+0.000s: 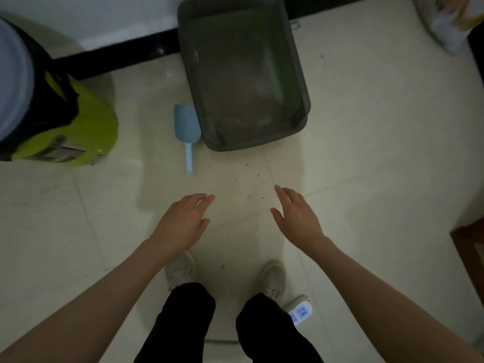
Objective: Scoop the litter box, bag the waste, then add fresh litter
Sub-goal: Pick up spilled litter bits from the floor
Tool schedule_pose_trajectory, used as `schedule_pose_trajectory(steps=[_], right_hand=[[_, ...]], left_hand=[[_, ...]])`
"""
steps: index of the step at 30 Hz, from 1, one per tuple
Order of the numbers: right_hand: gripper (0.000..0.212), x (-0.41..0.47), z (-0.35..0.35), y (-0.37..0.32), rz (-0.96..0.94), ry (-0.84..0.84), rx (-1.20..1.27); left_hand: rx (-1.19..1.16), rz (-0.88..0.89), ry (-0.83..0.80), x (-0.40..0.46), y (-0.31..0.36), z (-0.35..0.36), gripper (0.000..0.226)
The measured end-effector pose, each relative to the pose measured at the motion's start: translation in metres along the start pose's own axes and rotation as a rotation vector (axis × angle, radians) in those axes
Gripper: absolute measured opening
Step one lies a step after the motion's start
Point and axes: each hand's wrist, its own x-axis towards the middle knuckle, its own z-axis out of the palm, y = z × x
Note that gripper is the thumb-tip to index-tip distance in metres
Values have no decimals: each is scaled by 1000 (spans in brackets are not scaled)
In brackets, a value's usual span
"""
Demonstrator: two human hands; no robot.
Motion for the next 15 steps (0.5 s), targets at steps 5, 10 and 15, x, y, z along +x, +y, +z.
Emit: schedule_pose_trajectory(steps=[5, 10, 15], right_hand=[[45, 64, 75, 43, 18, 40, 52], [34, 121, 134, 73, 29, 64, 105], [33, 137, 165, 84, 0, 42, 138]], left_hand=[[24, 101, 40, 86, -18, 78, 49], [-30, 133, 137, 161, -36, 139, 41], [-221, 8, 235, 184, -41, 171, 45]])
